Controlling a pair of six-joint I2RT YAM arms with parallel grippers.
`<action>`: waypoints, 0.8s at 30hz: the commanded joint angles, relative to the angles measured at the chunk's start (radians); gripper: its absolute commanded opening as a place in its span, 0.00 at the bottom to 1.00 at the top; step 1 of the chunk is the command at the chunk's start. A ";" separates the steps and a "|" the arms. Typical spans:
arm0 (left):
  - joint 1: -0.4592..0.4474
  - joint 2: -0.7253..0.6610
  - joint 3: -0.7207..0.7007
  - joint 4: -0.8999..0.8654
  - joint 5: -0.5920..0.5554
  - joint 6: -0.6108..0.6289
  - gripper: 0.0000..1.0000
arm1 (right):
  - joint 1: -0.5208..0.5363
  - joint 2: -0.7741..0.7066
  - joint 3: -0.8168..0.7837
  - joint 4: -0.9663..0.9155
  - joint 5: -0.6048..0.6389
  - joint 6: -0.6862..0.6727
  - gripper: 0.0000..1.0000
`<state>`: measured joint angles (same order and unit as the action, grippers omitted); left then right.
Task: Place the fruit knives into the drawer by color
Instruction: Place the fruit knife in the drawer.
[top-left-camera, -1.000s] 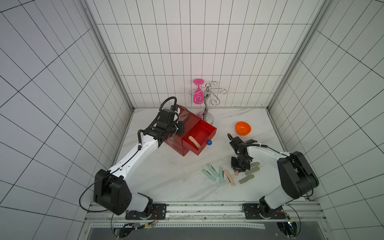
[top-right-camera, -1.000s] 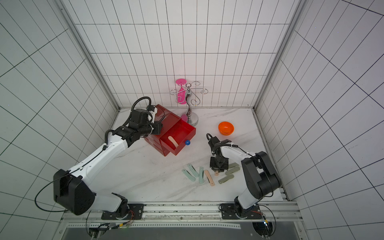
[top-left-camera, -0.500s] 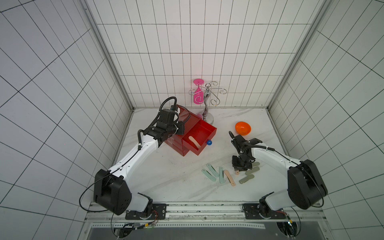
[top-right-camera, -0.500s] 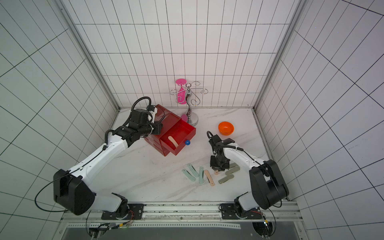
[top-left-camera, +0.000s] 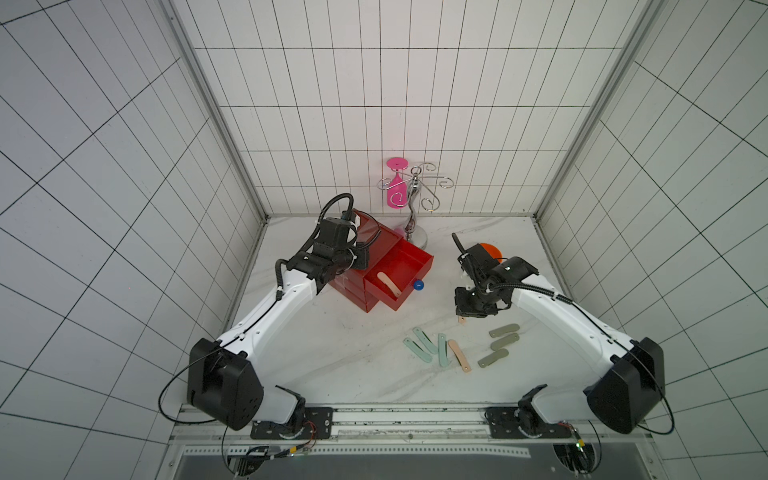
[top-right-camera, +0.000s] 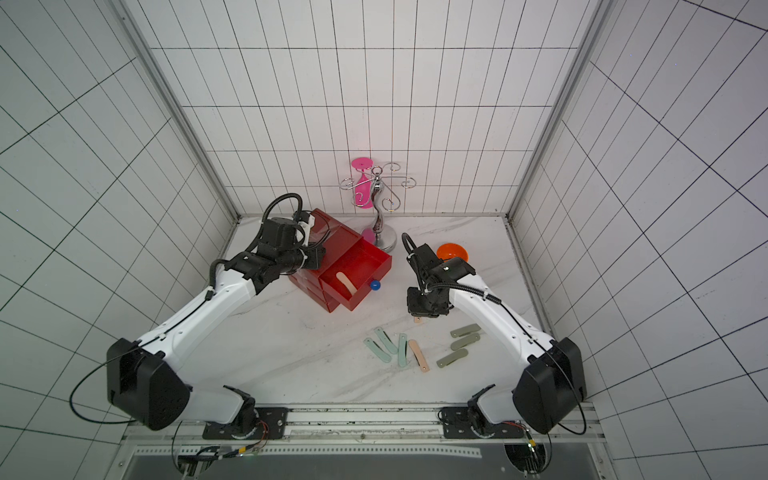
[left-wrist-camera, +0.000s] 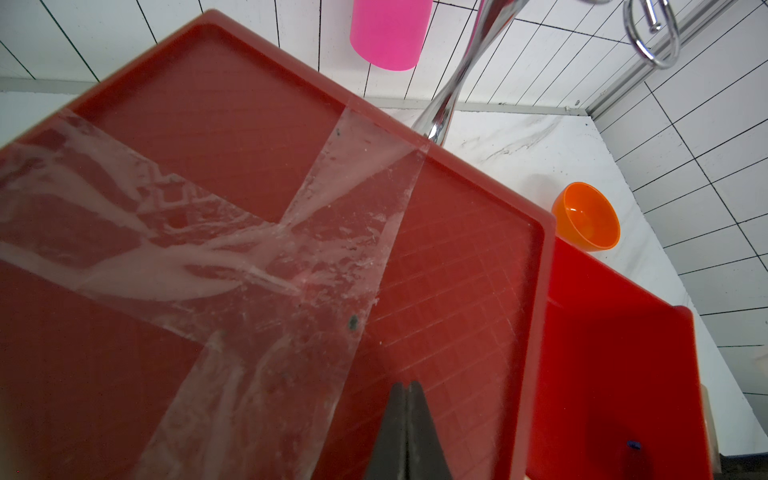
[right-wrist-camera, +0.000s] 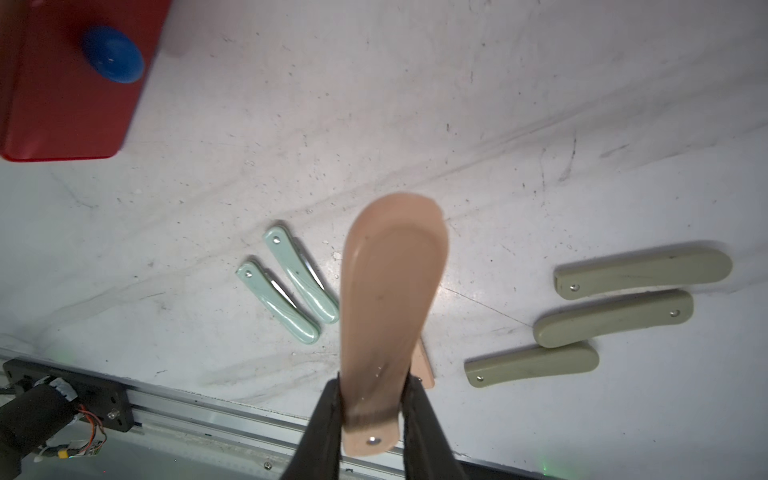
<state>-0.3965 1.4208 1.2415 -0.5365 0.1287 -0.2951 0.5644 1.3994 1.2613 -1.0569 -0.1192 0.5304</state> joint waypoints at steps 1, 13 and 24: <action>-0.002 0.047 -0.024 -0.154 0.015 0.004 0.00 | 0.029 0.006 0.162 -0.053 -0.006 -0.021 0.18; -0.002 0.049 -0.024 -0.154 0.014 0.004 0.00 | 0.120 0.113 0.457 -0.066 -0.022 -0.044 0.17; -0.002 0.046 -0.024 -0.154 0.014 0.004 0.00 | 0.165 0.260 0.674 -0.052 -0.043 -0.065 0.17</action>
<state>-0.3965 1.4216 1.2423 -0.5365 0.1291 -0.2951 0.7170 1.6344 1.8019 -1.0943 -0.1501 0.4839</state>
